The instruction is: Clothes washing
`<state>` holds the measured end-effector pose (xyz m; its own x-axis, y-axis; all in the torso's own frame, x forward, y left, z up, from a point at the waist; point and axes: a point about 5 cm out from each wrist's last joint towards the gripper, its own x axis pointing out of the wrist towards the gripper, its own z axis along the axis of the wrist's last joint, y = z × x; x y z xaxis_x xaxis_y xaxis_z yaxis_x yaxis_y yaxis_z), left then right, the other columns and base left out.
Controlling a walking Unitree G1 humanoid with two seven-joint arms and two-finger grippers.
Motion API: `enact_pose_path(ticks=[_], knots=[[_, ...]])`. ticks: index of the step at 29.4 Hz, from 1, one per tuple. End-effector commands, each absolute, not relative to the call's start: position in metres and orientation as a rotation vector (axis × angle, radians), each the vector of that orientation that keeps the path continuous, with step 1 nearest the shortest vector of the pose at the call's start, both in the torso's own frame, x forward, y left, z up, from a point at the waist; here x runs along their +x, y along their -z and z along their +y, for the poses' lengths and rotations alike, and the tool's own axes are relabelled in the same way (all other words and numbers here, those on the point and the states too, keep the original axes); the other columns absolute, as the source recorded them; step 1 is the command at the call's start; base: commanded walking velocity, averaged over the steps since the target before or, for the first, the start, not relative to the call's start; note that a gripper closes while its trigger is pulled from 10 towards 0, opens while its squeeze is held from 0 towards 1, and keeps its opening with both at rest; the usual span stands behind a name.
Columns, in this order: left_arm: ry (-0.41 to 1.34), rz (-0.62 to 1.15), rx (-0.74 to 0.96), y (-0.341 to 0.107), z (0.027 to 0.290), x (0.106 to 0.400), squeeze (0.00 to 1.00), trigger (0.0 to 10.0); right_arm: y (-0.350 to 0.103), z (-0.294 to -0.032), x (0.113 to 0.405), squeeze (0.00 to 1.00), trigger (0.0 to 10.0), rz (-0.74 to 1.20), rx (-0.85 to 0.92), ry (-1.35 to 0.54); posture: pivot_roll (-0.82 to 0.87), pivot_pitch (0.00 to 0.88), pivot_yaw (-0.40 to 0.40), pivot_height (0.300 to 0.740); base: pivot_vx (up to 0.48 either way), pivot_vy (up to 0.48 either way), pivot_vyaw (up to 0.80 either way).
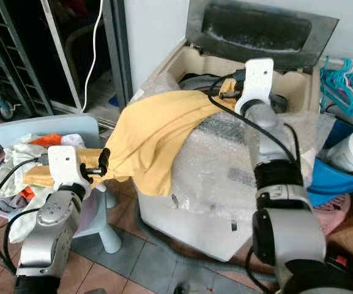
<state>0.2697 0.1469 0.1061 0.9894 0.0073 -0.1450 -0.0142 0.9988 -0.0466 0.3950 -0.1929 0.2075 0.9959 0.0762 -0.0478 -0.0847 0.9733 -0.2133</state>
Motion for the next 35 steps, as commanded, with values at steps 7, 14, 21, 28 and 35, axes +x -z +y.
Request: enact_pose_path(ticks=[7,14,21,28,35], knots=[[-0.015,0.145,-0.064,-0.107,0.143,0.268,0.00,10.0,-0.171,-0.177,0.385,0.00,10.0,0.209,-0.298,-0.230,-0.01,0.000,-0.058,0.740,0.112,0.000,0.00],[-0.017,0.151,-0.060,-0.106,0.145,0.269,0.00,10.0,-0.160,-0.177,0.377,1.00,10.0,0.227,-0.344,-0.291,-0.02,0.000,-0.058,0.740,0.000,0.000,0.00],[-0.018,0.158,-0.060,-0.105,0.144,0.268,0.00,10.0,-0.167,-0.182,0.370,1.00,10.0,0.168,-0.418,-0.358,-0.02,0.000,-0.058,0.740,0.000,0.000,0.00],[-0.018,0.167,-0.056,-0.104,0.145,0.268,0.00,10.0,-0.176,-0.188,0.371,1.00,10.0,0.121,-0.414,-0.335,-0.02,0.000,-0.056,0.740,0.000,0.000,0.00],[-0.017,0.173,-0.052,-0.103,0.144,0.268,0.00,10.0,-0.162,-0.180,0.367,1.00,0.0,0.163,-0.434,-0.374,-0.01,0.000,-0.058,0.740,0.000,0.000,0.00]])
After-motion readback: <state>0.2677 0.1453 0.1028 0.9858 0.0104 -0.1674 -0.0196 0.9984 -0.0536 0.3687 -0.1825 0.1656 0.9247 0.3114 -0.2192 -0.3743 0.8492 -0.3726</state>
